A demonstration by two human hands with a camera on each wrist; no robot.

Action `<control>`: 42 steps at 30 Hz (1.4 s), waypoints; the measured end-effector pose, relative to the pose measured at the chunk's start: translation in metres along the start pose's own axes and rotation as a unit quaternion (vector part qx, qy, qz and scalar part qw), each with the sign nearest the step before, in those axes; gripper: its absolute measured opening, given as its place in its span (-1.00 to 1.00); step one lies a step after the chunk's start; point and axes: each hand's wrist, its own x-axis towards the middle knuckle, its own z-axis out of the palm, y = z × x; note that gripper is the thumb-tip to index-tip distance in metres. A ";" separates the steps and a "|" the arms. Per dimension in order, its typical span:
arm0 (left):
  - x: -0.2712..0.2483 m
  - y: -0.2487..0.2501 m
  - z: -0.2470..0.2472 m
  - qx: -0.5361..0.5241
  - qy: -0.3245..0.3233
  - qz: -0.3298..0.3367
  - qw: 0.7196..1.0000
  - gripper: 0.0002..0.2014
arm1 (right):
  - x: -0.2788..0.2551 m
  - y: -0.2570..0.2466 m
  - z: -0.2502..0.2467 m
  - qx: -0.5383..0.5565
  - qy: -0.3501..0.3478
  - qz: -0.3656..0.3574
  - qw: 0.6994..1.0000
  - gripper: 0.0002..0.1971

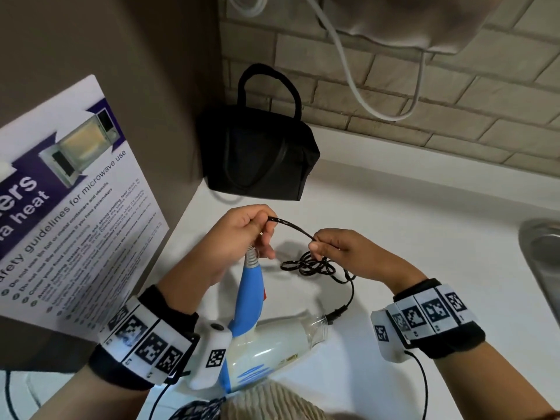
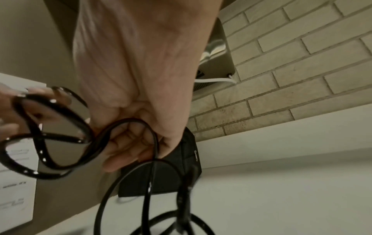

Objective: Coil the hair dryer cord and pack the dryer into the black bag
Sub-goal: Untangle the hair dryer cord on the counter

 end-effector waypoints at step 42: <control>-0.018 0.013 0.015 -0.059 0.035 0.031 0.997 -0.63 | 0.017 -0.016 0.026 0.107 0.114 -0.074 0.985 -0.74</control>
